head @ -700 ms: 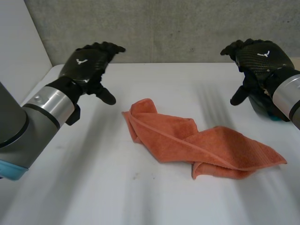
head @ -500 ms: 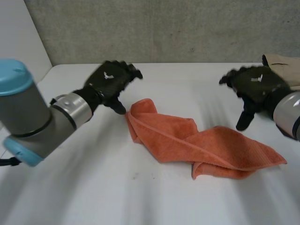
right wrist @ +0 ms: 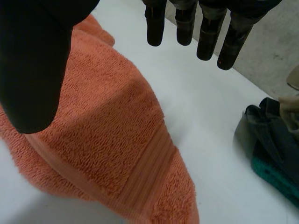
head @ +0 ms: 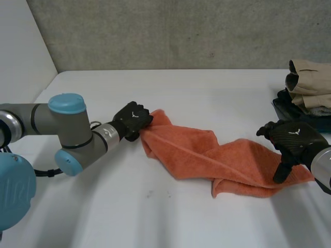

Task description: Fold the laundry.

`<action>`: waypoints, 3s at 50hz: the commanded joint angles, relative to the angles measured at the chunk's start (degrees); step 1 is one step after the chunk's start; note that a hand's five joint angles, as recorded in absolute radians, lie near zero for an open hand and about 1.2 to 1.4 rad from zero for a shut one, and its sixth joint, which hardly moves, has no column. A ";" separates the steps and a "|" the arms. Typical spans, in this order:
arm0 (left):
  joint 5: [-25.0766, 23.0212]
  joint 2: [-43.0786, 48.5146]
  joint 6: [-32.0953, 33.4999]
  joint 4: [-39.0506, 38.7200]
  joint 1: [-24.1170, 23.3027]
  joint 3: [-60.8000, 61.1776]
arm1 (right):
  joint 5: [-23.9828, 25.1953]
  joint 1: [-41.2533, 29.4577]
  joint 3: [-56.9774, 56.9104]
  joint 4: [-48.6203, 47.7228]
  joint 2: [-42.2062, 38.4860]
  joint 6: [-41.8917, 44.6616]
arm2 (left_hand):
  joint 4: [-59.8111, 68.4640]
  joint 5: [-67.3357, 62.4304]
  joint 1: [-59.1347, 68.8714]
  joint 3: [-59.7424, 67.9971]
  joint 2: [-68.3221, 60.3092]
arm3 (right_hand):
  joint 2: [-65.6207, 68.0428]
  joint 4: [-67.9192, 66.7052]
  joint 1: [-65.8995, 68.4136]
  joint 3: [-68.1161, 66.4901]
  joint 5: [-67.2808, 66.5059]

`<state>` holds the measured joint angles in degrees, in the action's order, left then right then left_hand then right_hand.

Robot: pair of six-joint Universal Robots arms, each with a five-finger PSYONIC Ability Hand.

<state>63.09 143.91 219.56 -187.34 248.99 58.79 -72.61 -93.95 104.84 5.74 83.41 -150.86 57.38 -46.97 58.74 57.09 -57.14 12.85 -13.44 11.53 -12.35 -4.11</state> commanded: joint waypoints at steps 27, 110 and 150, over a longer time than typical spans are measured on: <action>10.21 -24.37 -12.48 -2.24 -2.73 10.74 | 12.92 7.03 2.29 6.40 -3.15 10.94 | 22.62 -23.03 21.26 22.91 -22.86 | 13.22 -12.62 14.53 -13.72 -11.95; 13.46 -37.73 -13.02 8.04 4.13 25.50 | 12.06 8.96 -14.93 3.93 -22.50 11.65 | 22.62 -23.03 21.26 22.91 -22.86 | 67.15 -66.56 68.47 -67.65 -65.89; 27.26 -21.03 4.83 -12.15 5.71 -11.58 | -8.34 -8.00 -57.47 -10.02 -20.84 12.97 | 22.62 -23.03 21.26 22.91 -22.86 | 67.15 -66.56 68.47 -67.65 -65.89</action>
<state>87.26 121.99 224.65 -181.05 255.04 63.22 -80.42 -100.05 57.46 18.51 60.79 -130.89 68.80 -56.13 65.82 68.35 -68.56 67.36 -67.93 56.83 -67.48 -56.87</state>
